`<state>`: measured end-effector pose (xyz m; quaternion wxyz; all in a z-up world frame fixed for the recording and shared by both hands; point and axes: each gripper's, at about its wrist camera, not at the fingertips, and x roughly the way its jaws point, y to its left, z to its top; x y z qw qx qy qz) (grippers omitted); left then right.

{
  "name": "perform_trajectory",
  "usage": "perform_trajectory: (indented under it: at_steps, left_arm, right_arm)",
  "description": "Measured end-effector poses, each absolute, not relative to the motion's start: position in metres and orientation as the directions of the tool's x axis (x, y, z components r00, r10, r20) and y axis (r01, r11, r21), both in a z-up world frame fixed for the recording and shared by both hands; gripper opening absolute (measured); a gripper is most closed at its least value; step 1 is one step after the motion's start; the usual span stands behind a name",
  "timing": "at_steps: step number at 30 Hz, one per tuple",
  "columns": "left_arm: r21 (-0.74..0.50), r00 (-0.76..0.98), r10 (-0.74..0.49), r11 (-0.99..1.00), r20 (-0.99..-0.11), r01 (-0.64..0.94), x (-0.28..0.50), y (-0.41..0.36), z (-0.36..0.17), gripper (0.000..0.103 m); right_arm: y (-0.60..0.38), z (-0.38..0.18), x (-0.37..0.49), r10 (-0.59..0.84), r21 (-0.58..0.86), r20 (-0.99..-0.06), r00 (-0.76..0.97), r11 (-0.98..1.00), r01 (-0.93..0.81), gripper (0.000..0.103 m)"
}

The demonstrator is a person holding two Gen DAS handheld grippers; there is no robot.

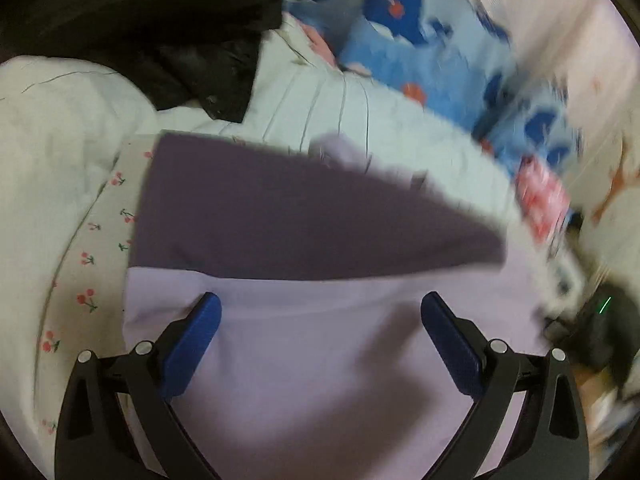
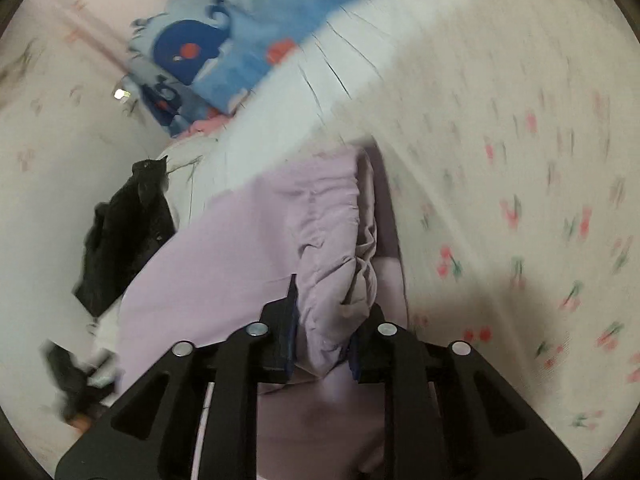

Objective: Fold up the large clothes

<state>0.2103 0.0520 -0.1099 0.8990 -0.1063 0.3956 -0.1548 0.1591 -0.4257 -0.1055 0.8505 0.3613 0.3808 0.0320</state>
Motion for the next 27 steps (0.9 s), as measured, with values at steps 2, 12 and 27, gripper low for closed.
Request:
perform_trajectory:
  at_steps: [2,12,27]
  left_arm:
    - [-0.215,0.675,-0.294,0.956,-0.676,0.201,0.198,0.042,-0.103,0.096]
    - [-0.239,0.748,-0.286,0.955,-0.599,0.174,0.199,0.065,-0.061,0.096]
    - [-0.431,0.557,-0.438,0.889,-0.706,0.152,0.077,0.143,-0.030,0.096]
  right_arm:
    - [-0.421,-0.077,0.154,0.252,0.575,-0.626,0.738,0.789,0.218,0.026]
    - [-0.322,0.015,0.140,-0.011,0.113,-0.499,0.867,0.991,0.077,0.073]
    - [-0.397,0.011,0.038,0.184,0.269,-0.728,0.660,0.963,0.029,0.096]
